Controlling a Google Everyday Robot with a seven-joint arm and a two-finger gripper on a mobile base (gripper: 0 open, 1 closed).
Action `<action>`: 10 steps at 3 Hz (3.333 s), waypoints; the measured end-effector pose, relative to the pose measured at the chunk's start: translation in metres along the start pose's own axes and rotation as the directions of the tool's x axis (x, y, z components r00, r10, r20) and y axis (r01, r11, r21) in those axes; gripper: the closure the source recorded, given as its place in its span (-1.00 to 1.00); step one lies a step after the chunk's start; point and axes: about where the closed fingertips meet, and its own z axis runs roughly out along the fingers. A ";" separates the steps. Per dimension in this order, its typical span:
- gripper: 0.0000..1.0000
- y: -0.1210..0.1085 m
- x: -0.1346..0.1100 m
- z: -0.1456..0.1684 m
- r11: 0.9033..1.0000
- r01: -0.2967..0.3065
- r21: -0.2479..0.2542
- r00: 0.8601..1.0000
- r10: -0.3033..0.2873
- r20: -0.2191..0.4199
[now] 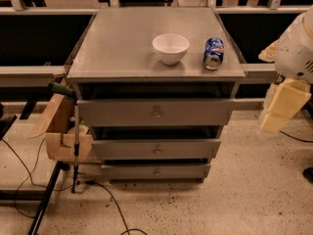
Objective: Open bottom drawer
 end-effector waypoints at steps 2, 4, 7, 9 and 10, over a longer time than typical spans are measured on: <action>-1.00 0.015 -0.007 0.131 0.953 -0.254 -0.163 0.965 0.260 0.019; -1.00 0.081 -0.059 0.364 0.623 -0.613 -0.486 0.727 0.686 -0.038; -1.00 0.069 -0.062 0.395 0.553 -0.675 -0.488 0.634 0.774 0.000; -1.00 0.030 -0.049 0.505 0.310 -0.817 -0.486 0.407 0.907 -0.106; -1.00 0.018 -0.050 0.575 0.174 -0.857 -0.485 0.304 0.931 -0.203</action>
Offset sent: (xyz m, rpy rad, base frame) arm 0.0505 0.0676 -0.2577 0.3213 0.3437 -0.4553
